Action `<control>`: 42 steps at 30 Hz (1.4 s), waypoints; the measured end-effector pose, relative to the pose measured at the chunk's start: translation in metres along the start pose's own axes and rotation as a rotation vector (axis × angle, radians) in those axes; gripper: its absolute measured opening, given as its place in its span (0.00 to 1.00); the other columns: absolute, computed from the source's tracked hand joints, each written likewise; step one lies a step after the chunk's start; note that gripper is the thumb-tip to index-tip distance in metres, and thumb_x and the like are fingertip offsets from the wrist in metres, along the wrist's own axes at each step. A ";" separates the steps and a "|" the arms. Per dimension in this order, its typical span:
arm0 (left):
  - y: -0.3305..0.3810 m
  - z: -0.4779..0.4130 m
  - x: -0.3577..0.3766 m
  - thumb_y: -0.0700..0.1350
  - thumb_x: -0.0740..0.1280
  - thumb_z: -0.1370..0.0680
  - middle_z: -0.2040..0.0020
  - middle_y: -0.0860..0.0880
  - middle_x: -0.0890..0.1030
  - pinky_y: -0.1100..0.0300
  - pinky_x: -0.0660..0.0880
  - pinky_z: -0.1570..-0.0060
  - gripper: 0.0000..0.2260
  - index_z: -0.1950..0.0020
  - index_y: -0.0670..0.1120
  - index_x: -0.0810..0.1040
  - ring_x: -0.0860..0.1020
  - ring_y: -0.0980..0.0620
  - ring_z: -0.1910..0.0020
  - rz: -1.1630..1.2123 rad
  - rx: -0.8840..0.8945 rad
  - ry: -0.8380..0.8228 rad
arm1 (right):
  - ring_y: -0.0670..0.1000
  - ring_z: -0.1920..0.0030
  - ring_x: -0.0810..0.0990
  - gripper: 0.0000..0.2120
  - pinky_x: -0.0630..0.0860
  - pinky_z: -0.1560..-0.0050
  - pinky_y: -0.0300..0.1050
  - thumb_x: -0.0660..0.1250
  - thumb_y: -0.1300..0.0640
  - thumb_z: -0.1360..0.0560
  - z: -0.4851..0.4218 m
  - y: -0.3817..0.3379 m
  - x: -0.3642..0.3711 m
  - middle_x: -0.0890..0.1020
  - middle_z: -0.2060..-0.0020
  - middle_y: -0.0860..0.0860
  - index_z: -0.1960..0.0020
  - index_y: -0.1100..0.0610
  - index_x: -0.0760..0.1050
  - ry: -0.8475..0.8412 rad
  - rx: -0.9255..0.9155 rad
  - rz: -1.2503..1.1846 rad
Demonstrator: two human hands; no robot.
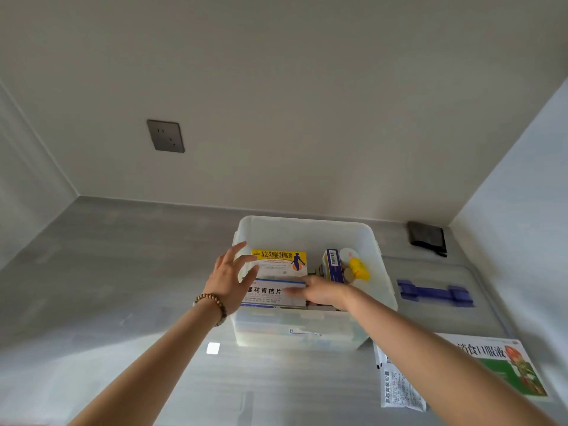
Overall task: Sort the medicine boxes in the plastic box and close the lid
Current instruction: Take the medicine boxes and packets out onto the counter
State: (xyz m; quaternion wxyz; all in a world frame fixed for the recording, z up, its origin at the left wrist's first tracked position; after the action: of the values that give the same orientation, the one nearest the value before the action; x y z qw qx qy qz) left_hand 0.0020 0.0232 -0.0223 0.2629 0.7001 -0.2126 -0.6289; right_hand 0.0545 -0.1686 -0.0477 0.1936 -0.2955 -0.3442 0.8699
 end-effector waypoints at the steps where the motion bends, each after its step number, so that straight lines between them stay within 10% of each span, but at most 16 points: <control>1: 0.000 0.000 0.000 0.53 0.59 0.22 0.27 0.54 0.61 0.51 0.64 0.34 0.14 0.38 0.52 0.74 0.59 0.49 0.29 0.004 -0.001 0.004 | 0.43 0.45 0.73 0.23 0.69 0.44 0.36 0.65 0.45 0.25 -0.003 0.001 0.001 0.75 0.36 0.45 0.32 0.45 0.68 -0.005 -0.001 0.006; 9: 0.002 0.000 0.000 0.52 0.58 0.22 0.28 0.53 0.62 0.49 0.65 0.34 0.14 0.39 0.52 0.75 0.59 0.48 0.30 0.002 -0.003 0.008 | 0.49 0.41 0.75 0.30 0.71 0.36 0.46 0.71 0.42 0.31 -0.013 0.010 -0.001 0.76 0.36 0.48 0.32 0.47 0.68 0.019 0.033 -0.037; 21: 0.001 -0.001 0.002 0.53 0.59 0.23 0.28 0.53 0.62 0.49 0.66 0.35 0.13 0.41 0.52 0.76 0.60 0.48 0.30 -0.045 -0.009 0.010 | 0.47 0.49 0.80 0.20 0.80 0.55 0.38 0.74 0.52 0.32 -0.007 0.006 -0.001 0.81 0.45 0.48 0.41 0.45 0.75 -0.016 0.041 -0.291; 27: -0.004 -0.005 0.003 0.56 0.57 0.23 0.28 0.51 0.63 0.48 0.54 0.29 0.16 0.39 0.54 0.74 0.55 0.48 0.27 -0.168 0.006 -0.004 | 0.54 0.40 0.77 0.19 0.71 0.36 0.49 0.73 0.57 0.30 0.006 0.000 -0.016 0.81 0.42 0.54 0.40 0.53 0.77 0.060 -0.041 -0.407; 32: 0.027 -0.005 0.002 0.59 0.51 0.22 0.29 0.50 0.68 0.50 0.49 0.27 0.22 0.28 0.58 0.59 0.52 0.47 0.25 -0.083 0.026 -0.048 | 0.54 0.44 0.81 0.18 0.74 0.39 0.49 0.72 0.58 0.30 0.043 -0.006 -0.050 0.82 0.44 0.57 0.42 0.57 0.77 0.177 -0.087 -0.563; 36: 0.089 0.001 -0.001 0.65 0.50 0.27 0.46 0.51 0.80 0.56 0.78 0.53 0.27 0.29 0.61 0.55 0.79 0.53 0.49 0.277 0.057 -0.053 | 0.51 0.50 0.84 0.20 0.79 0.47 0.45 0.73 0.50 0.37 0.093 -0.012 -0.084 0.85 0.50 0.51 0.46 0.52 0.78 0.221 -0.186 -0.592; 42: 0.156 0.020 0.024 0.56 0.63 0.28 0.46 0.51 0.80 0.53 0.81 0.67 0.19 0.38 0.61 0.64 0.83 0.52 0.53 0.827 0.063 -0.351 | 0.49 0.53 0.85 0.11 0.81 0.59 0.40 0.73 0.51 0.36 0.164 0.023 -0.098 0.86 0.53 0.50 0.54 0.47 0.84 0.294 -0.207 -0.660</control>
State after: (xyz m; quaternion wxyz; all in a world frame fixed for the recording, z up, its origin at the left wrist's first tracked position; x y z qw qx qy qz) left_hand -0.0102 -0.1142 0.0569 0.4307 0.4469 -0.5348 -0.5734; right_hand 0.0190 -0.3167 0.0698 0.4800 -0.3085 -0.4756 0.6695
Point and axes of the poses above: each hand's wrist, its own z-axis away from the middle knuckle, its own x-axis out of the palm, y = z × x, the point moved 3 cm from there along -z, towards the middle knuckle
